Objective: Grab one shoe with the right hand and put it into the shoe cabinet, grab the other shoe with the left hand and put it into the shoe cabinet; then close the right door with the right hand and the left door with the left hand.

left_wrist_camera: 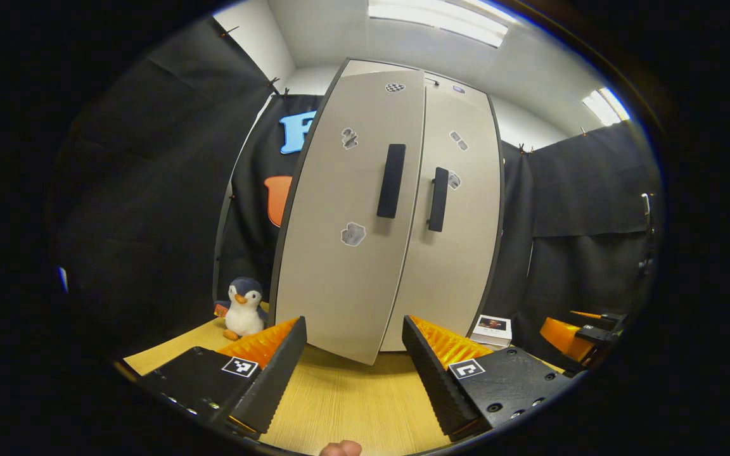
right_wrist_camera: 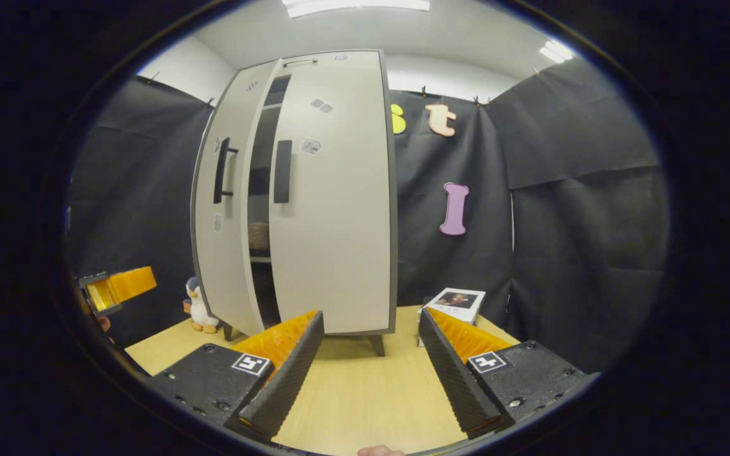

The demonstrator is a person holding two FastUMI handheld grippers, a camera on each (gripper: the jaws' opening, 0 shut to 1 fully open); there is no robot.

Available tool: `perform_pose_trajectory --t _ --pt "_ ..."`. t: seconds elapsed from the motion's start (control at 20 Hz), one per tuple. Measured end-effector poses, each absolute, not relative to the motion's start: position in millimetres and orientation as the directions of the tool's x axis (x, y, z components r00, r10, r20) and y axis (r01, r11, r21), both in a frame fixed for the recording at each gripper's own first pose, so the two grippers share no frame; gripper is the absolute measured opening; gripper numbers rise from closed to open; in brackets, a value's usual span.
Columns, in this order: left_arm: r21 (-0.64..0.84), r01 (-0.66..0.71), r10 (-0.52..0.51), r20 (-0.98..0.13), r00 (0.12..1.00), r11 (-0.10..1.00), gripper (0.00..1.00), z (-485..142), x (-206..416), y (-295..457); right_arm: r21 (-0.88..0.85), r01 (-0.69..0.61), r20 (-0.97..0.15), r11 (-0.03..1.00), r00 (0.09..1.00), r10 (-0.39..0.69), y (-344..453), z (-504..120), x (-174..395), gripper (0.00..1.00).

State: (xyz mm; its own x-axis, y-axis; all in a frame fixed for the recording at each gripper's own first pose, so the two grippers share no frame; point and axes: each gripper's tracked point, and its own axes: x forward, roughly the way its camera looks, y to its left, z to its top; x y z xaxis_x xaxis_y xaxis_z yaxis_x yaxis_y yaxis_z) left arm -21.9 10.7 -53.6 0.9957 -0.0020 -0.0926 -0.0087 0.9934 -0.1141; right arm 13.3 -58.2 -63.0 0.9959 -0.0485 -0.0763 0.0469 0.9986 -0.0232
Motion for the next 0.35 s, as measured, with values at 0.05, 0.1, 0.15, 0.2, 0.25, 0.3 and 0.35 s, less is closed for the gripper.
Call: perform_pose_trajectory --t 0.05,0.1,0.15,0.2,0.25,0.3,0.35 --pt "-0.112 -0.007 -0.004 -0.099 0.995 0.994 0.93 -57.1 -25.3 6.4 -0.017 0.045 -0.074 0.999 0.996 -0.047 -57.4 -61.8 13.2 0.98" --pt "-0.105 -0.003 -0.008 -0.106 0.994 0.994 0.93 -60.0 -27.9 2.8 -0.016 0.044 -0.076 0.999 0.996 -0.045 -56.3 -61.9 13.5 0.95" --pt "-0.096 -0.002 -0.008 -0.109 0.994 0.995 0.93 -61.9 -29.1 1.6 -0.018 0.045 -0.076 0.999 0.996 -0.047 -56.7 -61.5 12.4 0.99" --pt "-0.092 -0.002 -0.008 -0.108 0.994 0.996 0.93 -61.4 -30.2 0.7 -0.017 0.044 -0.072 0.999 0.996 -0.046 -56.4 -60.4 11.6 0.95" --pt "-0.094 -0.001 -0.009 -0.103 0.995 0.996 0.93 -61.1 -29.6 -0.4 -0.017 0.041 -0.072 0.999 0.997 -0.042 -55.8 -60.4 11.4 0.95" --pt "-0.105 0.007 -0.018 -0.101 0.995 0.994 0.93 -61.3 -29.4 -4.7 -0.018 0.038 -0.078 0.999 0.996 -0.039 -54.9 -62.5 11.6 0.98" --pt "-0.113 0.015 -0.027 -0.102 0.994 0.993 0.93 -61.5 -29.5 -9.1 -0.021 0.036 -0.087 0.999 0.996 -0.037 -54.9 -65.2 11.0 0.99"
